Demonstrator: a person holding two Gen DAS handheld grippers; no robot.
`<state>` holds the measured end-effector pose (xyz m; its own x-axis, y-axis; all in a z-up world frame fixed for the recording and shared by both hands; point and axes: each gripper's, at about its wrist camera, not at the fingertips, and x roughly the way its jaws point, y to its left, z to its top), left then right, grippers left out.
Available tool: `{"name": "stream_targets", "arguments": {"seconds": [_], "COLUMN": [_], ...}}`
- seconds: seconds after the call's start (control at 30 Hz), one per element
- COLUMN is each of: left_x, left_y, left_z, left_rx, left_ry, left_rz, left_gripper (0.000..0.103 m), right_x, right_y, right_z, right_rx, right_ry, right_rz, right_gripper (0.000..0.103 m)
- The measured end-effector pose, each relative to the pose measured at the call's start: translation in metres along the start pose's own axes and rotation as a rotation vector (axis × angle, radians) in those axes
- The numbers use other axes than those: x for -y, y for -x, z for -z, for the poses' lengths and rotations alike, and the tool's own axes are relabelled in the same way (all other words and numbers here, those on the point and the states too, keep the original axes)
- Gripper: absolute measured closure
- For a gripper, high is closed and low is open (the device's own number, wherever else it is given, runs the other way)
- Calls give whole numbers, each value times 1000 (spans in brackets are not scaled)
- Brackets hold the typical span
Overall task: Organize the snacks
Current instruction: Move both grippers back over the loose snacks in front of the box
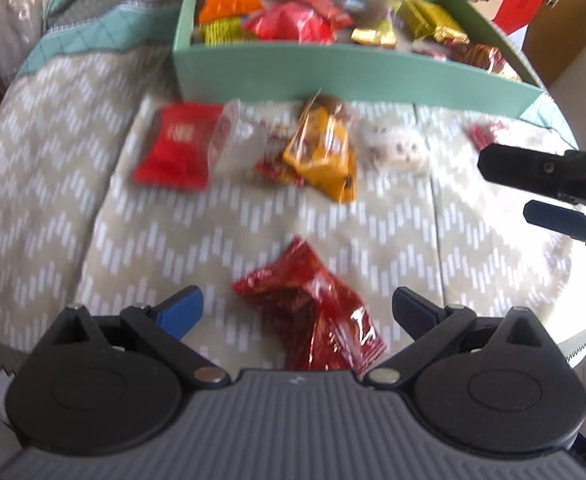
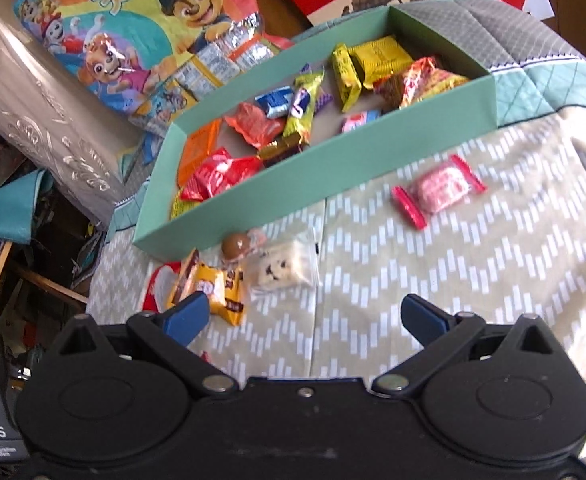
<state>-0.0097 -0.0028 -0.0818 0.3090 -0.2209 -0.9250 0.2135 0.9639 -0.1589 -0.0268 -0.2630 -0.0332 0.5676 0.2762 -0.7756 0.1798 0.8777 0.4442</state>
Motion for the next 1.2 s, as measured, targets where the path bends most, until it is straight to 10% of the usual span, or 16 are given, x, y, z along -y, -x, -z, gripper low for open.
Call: {"name": "stream_targets", "arguments": {"seconds": [0.07,0.2,0.33,0.8,0.93,1.2], "left_x": [-1,3,9,-26,-33,-34], "left_y": [-1,7,10,8,6,3], "left_z": [2,3,-2,-16,-10,-5], "left_rx": [0,67,126,178,152,121], "left_ry": [7,-43,-119,-70,-36,-18], "left_rz": [0,9,32,57,64,89], "left_gripper": [4,50,54,41,34,27], "right_x": [1,3,1,-43,-59,-53], "right_y": [0,-2,-4,-26,-56,-83], "right_z": [1,2,2,-31,-43,-33], "right_rx": [-1,-7,-15,40,-9,-132], "right_ry": [-1,-7,-2,210,287,321], "right_rz": [0,4,8,-51,-43,-48], "right_gripper": [0,0,0,14,33,33]}}
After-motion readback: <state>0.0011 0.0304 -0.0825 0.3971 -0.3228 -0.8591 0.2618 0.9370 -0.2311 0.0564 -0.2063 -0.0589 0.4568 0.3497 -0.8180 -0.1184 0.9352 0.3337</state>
